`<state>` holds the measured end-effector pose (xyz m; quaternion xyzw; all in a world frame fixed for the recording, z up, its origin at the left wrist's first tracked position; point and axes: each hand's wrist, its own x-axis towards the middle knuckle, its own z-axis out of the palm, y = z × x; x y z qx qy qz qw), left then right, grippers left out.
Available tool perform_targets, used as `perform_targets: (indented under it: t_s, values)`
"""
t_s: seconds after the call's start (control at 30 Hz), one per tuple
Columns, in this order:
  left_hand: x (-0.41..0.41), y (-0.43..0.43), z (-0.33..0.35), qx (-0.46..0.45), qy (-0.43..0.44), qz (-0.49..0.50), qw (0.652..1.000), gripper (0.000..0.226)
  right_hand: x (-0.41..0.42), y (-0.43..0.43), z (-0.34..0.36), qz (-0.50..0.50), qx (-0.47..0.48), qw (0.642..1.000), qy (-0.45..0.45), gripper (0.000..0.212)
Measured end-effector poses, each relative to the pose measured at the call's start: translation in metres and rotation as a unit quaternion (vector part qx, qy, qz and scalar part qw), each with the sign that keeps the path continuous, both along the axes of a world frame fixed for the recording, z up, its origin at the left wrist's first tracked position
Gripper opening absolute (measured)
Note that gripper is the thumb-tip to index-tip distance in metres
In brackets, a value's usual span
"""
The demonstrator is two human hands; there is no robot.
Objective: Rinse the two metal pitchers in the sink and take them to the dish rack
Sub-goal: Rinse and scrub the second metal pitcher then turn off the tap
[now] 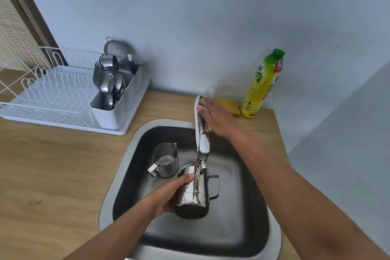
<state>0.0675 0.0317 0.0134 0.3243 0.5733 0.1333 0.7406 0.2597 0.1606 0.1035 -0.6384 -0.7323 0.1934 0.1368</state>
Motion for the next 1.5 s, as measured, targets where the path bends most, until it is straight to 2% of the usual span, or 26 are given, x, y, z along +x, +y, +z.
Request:
perform_targets:
  t_s: [0.17, 0.4, 0.7, 0.97, 1.1, 1.2, 1.33, 1.4, 1.5]
  values:
    - [0.0, 0.001, -0.002, -0.075, -0.034, 0.009, 0.997, 0.054, -0.001, -0.011, -0.011, -0.01, -0.005, 0.999, 0.042, 0.06]
    - [-0.002, 0.002, -0.008, -0.114, -0.071, 0.001, 0.991, 0.069, -0.004, -0.015, -0.014, -0.026, -0.006, 0.997, 0.066, 0.059]
    - [-0.002, 0.004, -0.006, -0.108, -0.063, -0.01, 0.992, 0.073, -0.004, -0.016, -0.013, -0.026, -0.011, 0.997, 0.073, 0.059]
    - [-0.004, 0.004, -0.002, -0.103, -0.07, -0.013, 0.992, 0.063, -0.003, -0.018, -0.013, -0.027, -0.016, 0.996, 0.084, 0.06]
    - [-0.007, 0.001, -0.004, -0.059, -0.028, -0.026, 0.998, 0.062, -0.002, -0.035, -0.018, -0.04, 0.019, 0.99, 0.131, 0.052]
    - [-0.012, -0.002, -0.01, 0.002, 0.012, -0.034, 0.999, 0.074, -0.002, -0.065, -0.03, -0.088, 0.061, 0.971, 0.215, 0.046]
    - [-0.016, -0.006, -0.019, 0.055, 0.015, -0.035, 0.998, 0.067, 0.002, -0.111, -0.072, -0.201, -0.015, 0.936, 0.29, 0.057]
    - [-0.017, -0.008, -0.024, 0.07, 0.01, -0.024, 0.997, 0.066, 0.002, -0.134, -0.094, -0.232, -0.074, 0.922, 0.302, 0.053]
    - [-0.018, -0.01, -0.028, 0.092, -0.006, -0.012, 0.996, 0.065, -0.001, -0.164, -0.111, -0.255, -0.175, 0.894, 0.326, 0.036]
